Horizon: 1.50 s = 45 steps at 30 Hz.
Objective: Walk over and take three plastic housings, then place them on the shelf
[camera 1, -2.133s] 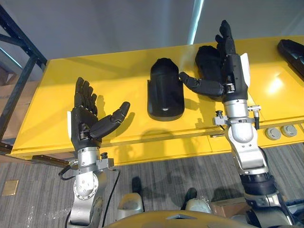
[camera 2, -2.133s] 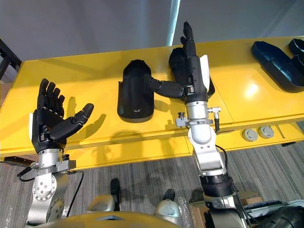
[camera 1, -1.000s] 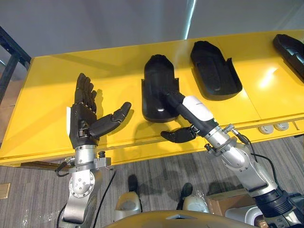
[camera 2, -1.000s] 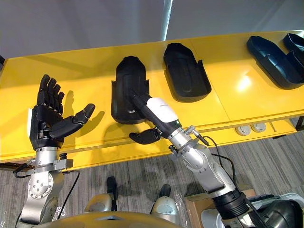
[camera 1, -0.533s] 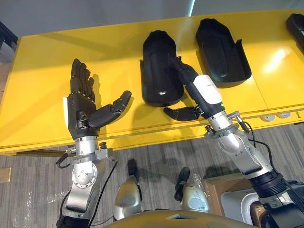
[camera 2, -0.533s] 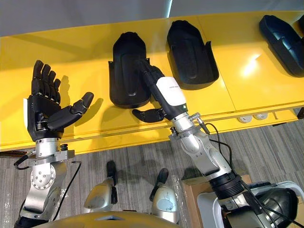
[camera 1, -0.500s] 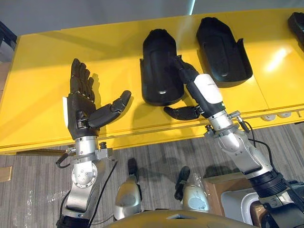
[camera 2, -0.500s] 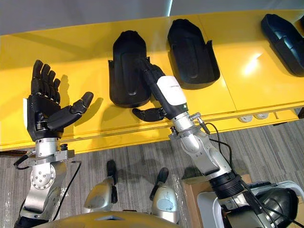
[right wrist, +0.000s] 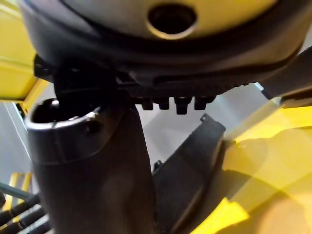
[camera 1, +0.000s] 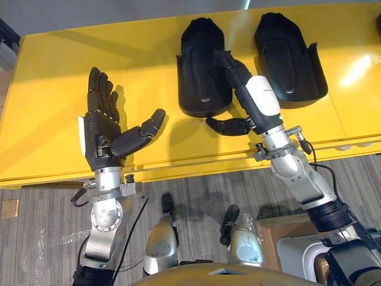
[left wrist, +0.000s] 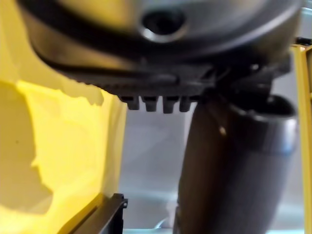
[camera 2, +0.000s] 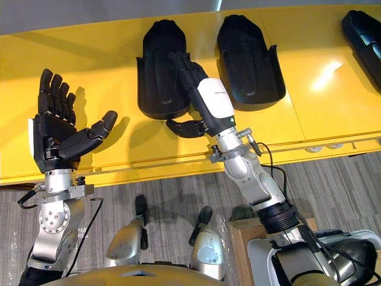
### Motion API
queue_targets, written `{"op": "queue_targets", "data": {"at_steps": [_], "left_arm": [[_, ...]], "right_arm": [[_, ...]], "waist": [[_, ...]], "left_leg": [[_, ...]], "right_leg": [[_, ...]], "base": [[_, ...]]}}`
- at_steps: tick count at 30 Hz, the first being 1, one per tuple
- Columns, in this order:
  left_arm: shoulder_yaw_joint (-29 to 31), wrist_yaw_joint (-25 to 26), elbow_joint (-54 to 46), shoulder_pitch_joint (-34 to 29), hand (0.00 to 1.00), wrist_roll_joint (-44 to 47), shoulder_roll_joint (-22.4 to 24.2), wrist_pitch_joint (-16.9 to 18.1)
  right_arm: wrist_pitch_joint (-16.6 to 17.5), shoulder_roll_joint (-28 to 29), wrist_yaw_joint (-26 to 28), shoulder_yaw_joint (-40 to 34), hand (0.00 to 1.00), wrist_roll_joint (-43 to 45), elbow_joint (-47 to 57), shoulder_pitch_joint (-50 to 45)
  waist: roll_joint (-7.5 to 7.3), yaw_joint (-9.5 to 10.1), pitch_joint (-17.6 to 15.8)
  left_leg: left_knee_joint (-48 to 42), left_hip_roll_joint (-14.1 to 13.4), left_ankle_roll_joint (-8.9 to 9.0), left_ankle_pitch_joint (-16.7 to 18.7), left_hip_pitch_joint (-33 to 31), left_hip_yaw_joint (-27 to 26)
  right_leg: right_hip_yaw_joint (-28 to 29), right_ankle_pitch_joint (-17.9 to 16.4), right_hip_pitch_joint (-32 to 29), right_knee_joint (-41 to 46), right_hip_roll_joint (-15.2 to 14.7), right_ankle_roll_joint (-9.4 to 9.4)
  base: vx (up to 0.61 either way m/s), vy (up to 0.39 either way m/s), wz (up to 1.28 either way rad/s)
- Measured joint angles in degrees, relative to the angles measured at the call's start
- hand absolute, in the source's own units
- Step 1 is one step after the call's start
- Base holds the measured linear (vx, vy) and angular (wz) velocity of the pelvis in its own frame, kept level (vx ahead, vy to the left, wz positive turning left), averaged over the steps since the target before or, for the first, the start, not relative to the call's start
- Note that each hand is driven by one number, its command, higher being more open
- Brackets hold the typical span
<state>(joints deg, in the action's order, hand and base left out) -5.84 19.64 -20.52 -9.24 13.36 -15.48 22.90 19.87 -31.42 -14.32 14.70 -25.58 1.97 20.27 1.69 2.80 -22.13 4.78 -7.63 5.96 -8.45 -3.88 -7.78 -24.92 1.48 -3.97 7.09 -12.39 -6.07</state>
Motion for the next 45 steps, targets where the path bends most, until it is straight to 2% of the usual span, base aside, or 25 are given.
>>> {"op": "queue_targets", "data": {"at_steps": [6, 10, 12, 13, 14, 16, 17, 19, 21, 24, 26, 29, 35, 42, 45], "left_arm": [[0.68, -0.78, -0.05, -0.27, 1.00, 0.00, 2.28, 0.00], [1.33, -2.75, -0.41, -0.55, 1.00, 0.02, 3.66, 0.00], [1.34, -3.38, -0.45, -0.79, 1.00, 0.12, 4.08, -0.03], [1.31, -3.83, -0.45, -1.15, 1.00, 0.13, 4.31, -0.24], [1.26, -4.52, -0.46, -2.12, 1.00, 0.12, 4.46, -0.30], [1.08, -5.04, -0.45, -2.56, 1.00, 0.11, 4.58, -0.63], [1.06, -5.20, -0.45, -2.56, 1.00, 0.11, 5.00, -0.83], [1.06, -5.19, -0.44, -2.60, 1.00, 0.11, 5.54, -0.97], [1.08, -5.16, -0.41, -2.64, 1.00, 0.12, 5.66, -1.90], [0.55, -5.15, -0.27, -3.39, 1.00, 0.13, 5.67, -2.84], [-0.27, -5.20, -0.26, -4.10, 1.00, 0.22, 5.68, -3.01], [-1.24, -5.46, -0.16, -4.56, 1.00, 0.28, 5.68, -3.09], [-1.44, -7.46, -0.05, -4.65, 1.00, 1.92, 5.67, -3.09], [-1.73, -7.86, 2.66, -4.62, 1.00, 2.23, 5.63, -3.10], [-2.18, -7.86, 2.97, -4.71, 1.00, 2.23, 5.59, -3.11]], "right_arm": [[5.34, 3.22, 0.12, -5.73, 1.00, 6.76, 4.12, -0.62], [11.28, 6.20, -0.10, -12.24, 1.00, 13.65, 13.16, -2.19], [11.97, 7.51, 0.16, -13.80, 1.00, 16.52, 15.18, -2.77], [10.98, 7.86, 0.31, -13.94, 1.00, 17.65, 15.55, -3.29], [8.20, 8.50, 0.85, -13.98, 1.00, 18.19, 15.47, -4.40], [4.48, 9.44, 1.96, -13.91, 1.00, 20.62, 13.60, -5.16], [1.26, 9.82, 3.03, -13.81, 1.00, 24.03, 11.49, -5.18], [-2.83, 9.95, 3.62, -13.48, 1.00, 26.52, 8.24, -5.17], [-8.70, 10.33, 3.81, -12.83, 1.00, 28.12, 3.08, -4.56], [-15.33, 11.60, 3.52, -11.15, 1.00, 31.60, -5.97, -0.47], [-17.43, 11.59, 3.08, -10.98, 1.00, 33.49, -9.44, 2.10], [-19.34, 11.30, 2.78, -10.97, 1.00, 38.47, -14.29, 7.86], [-19.71, 10.60, 6.39, -10.45, 1.00, 44.24, -20.36, 15.92], [-19.82, 8.98, 9.22, -8.36, 1.00, 46.60, -23.90, 17.13], [-22.15, 8.95, 9.53, -8.34, 1.00, 46.84, -26.16, 18.30]], "waist": [[0.02, 0.14, 0.00], [0.06, 0.07, 0.22], [0.04, -0.05, 1.11], [0.01, -0.09, 2.13], [0.05, -0.23, 4.17], [0.15, -0.28, 5.86], [0.19, -0.17, 6.42], [0.31, 0.01, 7.08], [0.65, 0.25, 8.14], [1.32, 0.63, 8.82], [1.65, 1.08, 9.02], [1.88, 1.70, 9.23], [2.25, 2.31, 9.77], [2.43, 3.34, 10.72], [2.38, 3.32, 10.81]], "left_leg": [[0.01, 0.06, 0.09, 0.11, 0.63, 0.32], [0.05, 0.10, 0.23, 0.86, 3.44, 0.09], [0.08, 0.10, 0.27, 1.07, 4.26, -0.08], [0.10, 0.10, 0.29, 1.19, 4.36, -0.14], [0.11, 0.10, 0.29, 1.32, 4.37, -0.29], [0.12, 0.09, 0.32, 1.34, 4.65, -0.24], [0.15, 0.10, 0.32, 1.34, 5.14, -0.18], [0.28, 0.10, 0.34, 1.36, 5.55, 0.07], [0.30, 0.11, 0.35, 1.27, 5.52, 0.50], [0.31, 0.20, 0.34, 1.18, 6.04, 0.66], [0.31, 0.28, 0.31, 1.07, 6.14, 0.81], [0.29, 0.29, 0.40, 0.70, 6.15, 1.43], [0.31, 0.57, 0.21, 0.12, 6.21, 2.88], [0.33, 0.91, -0.05, -0.17, 5.76, 3.58], [0.33, 1.01, -0.11, -0.37, 5.73, 3.62]], "right_leg": [[-0.38, -0.25, 0.97, -0.13, -0.04, -0.12], [-0.28, -0.60, 3.84, -0.60, -0.04, -0.38], [-0.27, -0.59, 4.85, -1.27, 0.09, -0.45], [-0.27, -0.58, 5.02, -1.42, 0.11, -0.47], [-0.21, -0.47, 5.16, -1.96, 0.20, -0.60], [-0.33, -0.35, 5.74, -2.41, 0.32, -0.74], [-0.46, -0.34, 6.35, -2.54, 0.33, -0.75], [-0.79, -0.26, 7.13, -2.85, 0.38, -0.86], [-1.36, -0.11, 7.73, -3.44, 0.48, -1.02], [-1.57, 0.52, 8.74, -4.38, 0.61, -1.10], [-1.67, 0.77, 8.98, -4.50, 0.58, -1.13], [-2.20, 0.91, 9.34, -4.53, 0.59, -1.05], [-3.67, 1.32, 10.70, -5.28, 0.57, -1.10], [-4.48, 2.08, 11.24, -6.33, 0.50, -1.12], [-4.47, 2.31, 11.24, -6.37, 0.41, -1.13]], "base": [[0.01, -0.006, 0.02], [0.01, -0.006, -0.04], [-0.01, -0.009, -0.05], [0.00, -0.012, -0.05], [0.01, -0.009, -0.03], [0.00, 0.000, 0.00], [0.00, 0.000, 0.00], [-0.03, -0.019, 0.07], [-0.04, -0.019, 0.11], [-0.02, -0.008, 0.02], [-0.02, -0.005, 0.01], [-0.02, -0.017, 0.07], [-0.04, -0.012, 0.12], [-0.04, 0.001, 0.05], [0.00, 0.000, 0.00]]}}
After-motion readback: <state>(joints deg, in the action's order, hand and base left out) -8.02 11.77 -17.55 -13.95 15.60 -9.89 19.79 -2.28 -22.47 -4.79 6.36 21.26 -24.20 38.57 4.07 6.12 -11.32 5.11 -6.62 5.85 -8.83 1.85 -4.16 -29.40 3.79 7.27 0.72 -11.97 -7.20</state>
